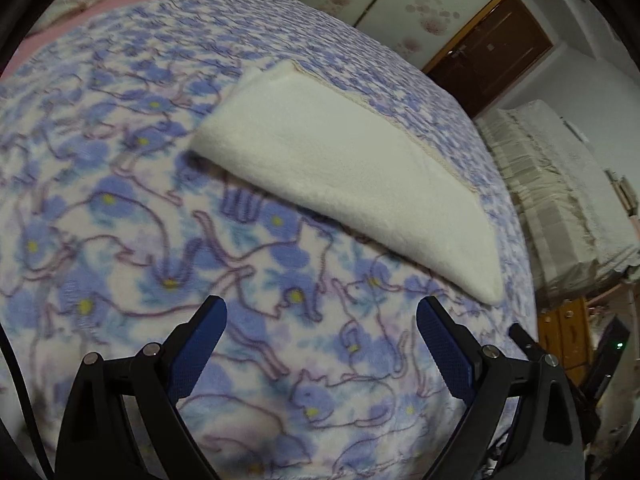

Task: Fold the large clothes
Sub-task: 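Grasp the end of the folded bundle with the left gripper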

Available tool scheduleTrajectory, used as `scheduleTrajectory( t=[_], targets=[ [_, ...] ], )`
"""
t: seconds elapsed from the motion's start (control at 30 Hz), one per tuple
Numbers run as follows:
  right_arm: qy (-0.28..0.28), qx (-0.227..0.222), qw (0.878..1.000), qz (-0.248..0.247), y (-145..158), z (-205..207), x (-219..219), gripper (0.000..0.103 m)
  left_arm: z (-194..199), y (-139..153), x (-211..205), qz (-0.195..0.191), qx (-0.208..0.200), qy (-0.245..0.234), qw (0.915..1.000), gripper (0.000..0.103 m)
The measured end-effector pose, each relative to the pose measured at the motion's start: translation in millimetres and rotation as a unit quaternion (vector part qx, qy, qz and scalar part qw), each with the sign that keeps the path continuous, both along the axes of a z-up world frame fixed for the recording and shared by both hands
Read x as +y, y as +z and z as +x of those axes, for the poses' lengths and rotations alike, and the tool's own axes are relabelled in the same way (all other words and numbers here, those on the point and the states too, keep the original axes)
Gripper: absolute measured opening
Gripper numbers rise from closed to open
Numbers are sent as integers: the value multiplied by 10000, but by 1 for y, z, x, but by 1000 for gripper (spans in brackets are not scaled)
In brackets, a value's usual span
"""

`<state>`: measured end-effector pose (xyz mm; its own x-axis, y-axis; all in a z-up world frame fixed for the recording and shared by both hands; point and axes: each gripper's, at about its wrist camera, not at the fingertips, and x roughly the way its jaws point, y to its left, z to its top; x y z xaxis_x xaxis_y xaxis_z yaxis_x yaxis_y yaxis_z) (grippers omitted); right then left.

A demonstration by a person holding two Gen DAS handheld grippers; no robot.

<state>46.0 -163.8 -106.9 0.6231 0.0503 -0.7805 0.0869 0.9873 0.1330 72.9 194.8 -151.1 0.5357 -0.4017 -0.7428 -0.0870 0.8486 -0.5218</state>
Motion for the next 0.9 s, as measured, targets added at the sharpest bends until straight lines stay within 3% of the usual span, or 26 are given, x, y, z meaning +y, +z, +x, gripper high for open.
scheduleTrajectory(
  t=[0.17, 0.43, 0.77, 0.9],
  targets=[
    [131, -51, 9999, -40, -8, 11, 10, 36, 30, -33, -1, -760, -53, -27, 9971, 95],
    [290, -53, 9995, -59, -31, 51, 24, 36, 94, -86, 6, -1218, 66, 289, 9921, 95],
    [576, -291, 9978, 114, -49, 112, 43, 36, 175, -100, 7, -1003, -443, 612, 9921, 95],
    [729, -639, 9953, 11, -43, 141, 55, 36, 210, -96, 5, -1040, -539, 871, 9893, 95]
  ],
)
